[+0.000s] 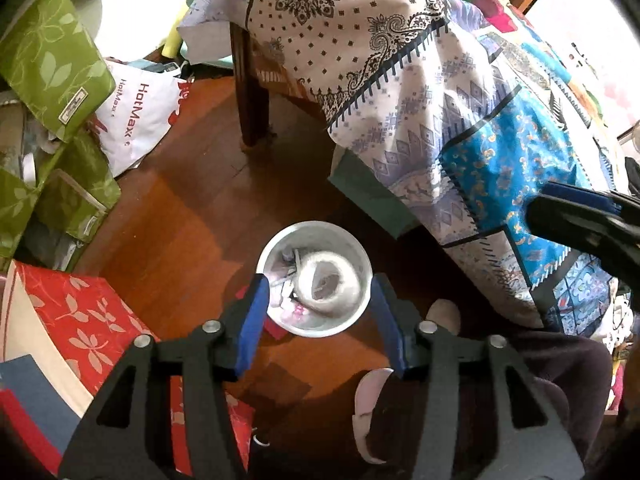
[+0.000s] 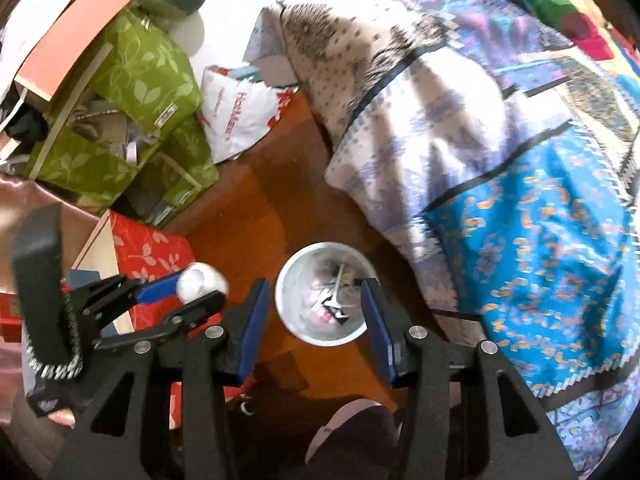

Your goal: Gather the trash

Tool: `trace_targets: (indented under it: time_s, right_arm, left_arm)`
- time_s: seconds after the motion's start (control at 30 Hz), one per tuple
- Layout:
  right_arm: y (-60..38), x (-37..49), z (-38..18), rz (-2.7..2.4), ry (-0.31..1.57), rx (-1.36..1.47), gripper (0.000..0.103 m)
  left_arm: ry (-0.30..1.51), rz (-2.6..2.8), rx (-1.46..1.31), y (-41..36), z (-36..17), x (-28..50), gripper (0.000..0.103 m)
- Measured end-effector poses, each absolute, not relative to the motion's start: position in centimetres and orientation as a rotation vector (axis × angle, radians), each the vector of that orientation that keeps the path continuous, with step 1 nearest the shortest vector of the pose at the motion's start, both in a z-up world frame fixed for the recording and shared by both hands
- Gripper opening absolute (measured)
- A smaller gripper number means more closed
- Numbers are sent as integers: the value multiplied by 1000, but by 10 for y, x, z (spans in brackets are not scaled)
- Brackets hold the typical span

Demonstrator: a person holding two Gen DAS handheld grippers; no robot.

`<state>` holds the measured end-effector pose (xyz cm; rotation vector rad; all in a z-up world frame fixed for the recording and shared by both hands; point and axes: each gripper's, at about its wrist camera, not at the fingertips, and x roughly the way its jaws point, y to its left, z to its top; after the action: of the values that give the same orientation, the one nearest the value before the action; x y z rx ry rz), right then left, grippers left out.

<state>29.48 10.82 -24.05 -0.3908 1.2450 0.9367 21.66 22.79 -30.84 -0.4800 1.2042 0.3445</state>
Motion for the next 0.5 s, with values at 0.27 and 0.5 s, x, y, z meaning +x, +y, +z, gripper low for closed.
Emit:
trace_targets:
  time_s: [0.27,0.5]
  right_arm:
    - [67,280,-198,863,1124,-361,43]
    - [14,245,-138,795,976,-285,43]
  left_arm:
    - [1152,373,-424,213,-269,214,53]
    - [958,318,-308,175,-177,188,53]
